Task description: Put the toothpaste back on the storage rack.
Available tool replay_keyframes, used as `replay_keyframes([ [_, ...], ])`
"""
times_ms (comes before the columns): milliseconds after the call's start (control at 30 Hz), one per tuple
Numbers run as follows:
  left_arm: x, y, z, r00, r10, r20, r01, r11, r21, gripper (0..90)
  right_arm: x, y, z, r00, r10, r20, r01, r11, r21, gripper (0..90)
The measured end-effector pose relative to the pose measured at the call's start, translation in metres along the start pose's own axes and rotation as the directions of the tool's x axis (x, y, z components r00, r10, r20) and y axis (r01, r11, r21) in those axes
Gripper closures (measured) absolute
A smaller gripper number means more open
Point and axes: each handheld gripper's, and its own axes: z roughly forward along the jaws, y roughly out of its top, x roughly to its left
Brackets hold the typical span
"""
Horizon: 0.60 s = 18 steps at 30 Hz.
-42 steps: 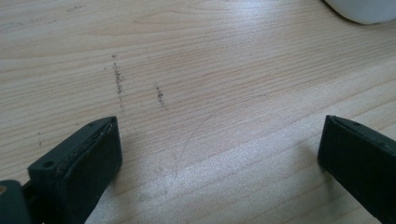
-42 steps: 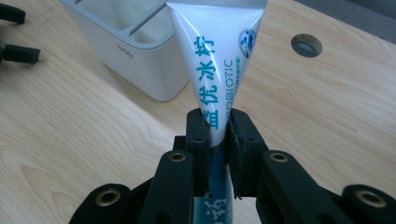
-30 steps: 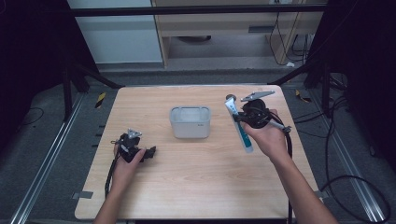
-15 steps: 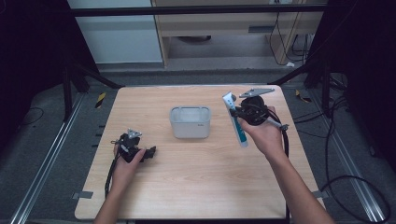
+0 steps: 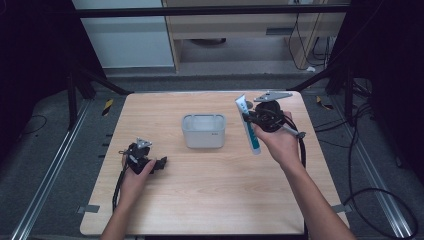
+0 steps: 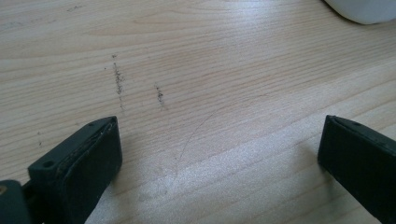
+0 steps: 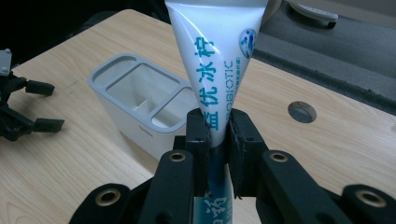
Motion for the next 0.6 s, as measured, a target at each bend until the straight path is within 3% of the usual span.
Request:
replay_keyframes([
  [600, 0.000, 0.000, 0.000, 1.0000, 0.000, 0.000, 0.000, 1.0000, 0.000, 0.0, 0.009, 0.016, 0.004, 1.0000, 0.001, 0.004, -0.001, 0.998, -0.062, 79.7],
])
